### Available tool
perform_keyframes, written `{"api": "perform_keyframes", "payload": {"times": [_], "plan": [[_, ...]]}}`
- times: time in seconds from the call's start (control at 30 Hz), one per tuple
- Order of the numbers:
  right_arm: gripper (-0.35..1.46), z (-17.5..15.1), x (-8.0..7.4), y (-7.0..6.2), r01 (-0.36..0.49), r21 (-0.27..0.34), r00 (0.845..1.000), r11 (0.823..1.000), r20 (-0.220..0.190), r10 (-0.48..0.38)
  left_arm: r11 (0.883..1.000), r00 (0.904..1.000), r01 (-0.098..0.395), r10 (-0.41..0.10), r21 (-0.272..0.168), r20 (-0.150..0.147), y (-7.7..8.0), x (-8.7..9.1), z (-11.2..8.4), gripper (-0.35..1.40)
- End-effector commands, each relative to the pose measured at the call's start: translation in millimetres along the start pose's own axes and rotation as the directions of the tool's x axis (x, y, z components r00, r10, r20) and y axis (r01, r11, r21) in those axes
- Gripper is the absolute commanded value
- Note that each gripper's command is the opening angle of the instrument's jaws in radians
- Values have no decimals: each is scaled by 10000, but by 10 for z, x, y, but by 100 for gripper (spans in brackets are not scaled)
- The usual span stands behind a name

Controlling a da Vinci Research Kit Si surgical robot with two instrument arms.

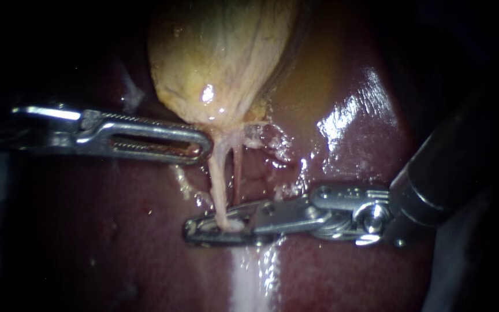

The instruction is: Clipping first clip left tube

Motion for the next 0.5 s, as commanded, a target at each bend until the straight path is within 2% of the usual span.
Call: {"api": "perform_keyframes", "payload": {"times": [0.03, 0.5], "plan": [[-35, 0, -1, 1, -64, 12, 10000, 10000, 32, 64, 10000, 10000, -3, 3, -6, 5, 0, 0, 0, -35], [-35, 4, -8, 1, -263, 36, 9994, 9996, 244, 262, 10000, 10000, -5, 5, -8, 7, -2, 0, 0, -35]]}}
